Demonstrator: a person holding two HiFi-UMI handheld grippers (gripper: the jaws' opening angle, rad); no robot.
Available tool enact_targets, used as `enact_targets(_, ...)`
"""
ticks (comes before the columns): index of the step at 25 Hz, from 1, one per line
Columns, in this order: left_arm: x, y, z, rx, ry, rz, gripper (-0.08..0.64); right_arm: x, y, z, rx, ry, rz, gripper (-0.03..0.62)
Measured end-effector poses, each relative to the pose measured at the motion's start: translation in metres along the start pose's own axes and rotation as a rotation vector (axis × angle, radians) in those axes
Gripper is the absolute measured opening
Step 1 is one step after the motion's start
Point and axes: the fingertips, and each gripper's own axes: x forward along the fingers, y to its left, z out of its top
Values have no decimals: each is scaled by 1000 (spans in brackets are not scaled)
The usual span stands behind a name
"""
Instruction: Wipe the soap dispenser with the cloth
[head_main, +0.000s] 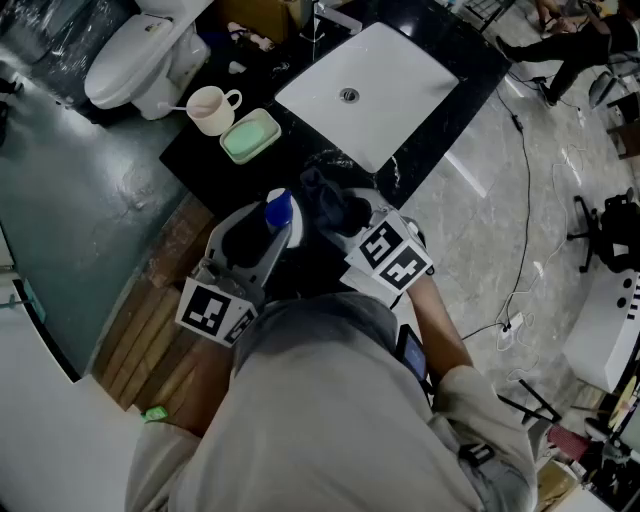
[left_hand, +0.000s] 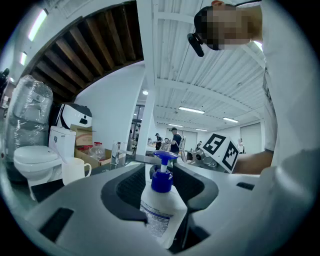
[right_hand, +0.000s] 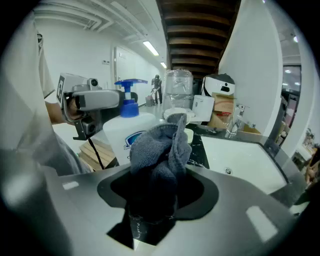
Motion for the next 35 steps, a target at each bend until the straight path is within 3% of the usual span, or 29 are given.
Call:
enact_targets(9, -16, -1, 4, -8, -35, 57, 153, -28, -13, 11, 73, -145, -29, 193)
enact_targets(14, -25, -2, 8, -19, -56, 87, 128, -51, -12, 28, 116, -281, -25, 192)
enact_targets(19, -35, -3, 11, -5, -71, 159, 18, -70, -2, 45, 36, -361, -67, 189)
enact_targets(23, -41, -4, 13, -17, -56, 211, 6, -87, 7, 67, 13, -446, -78, 184)
enact_targets(35, -47, -9, 28, -85, -88, 180, 6, -113, 20, 85, 36, -482, -46, 172)
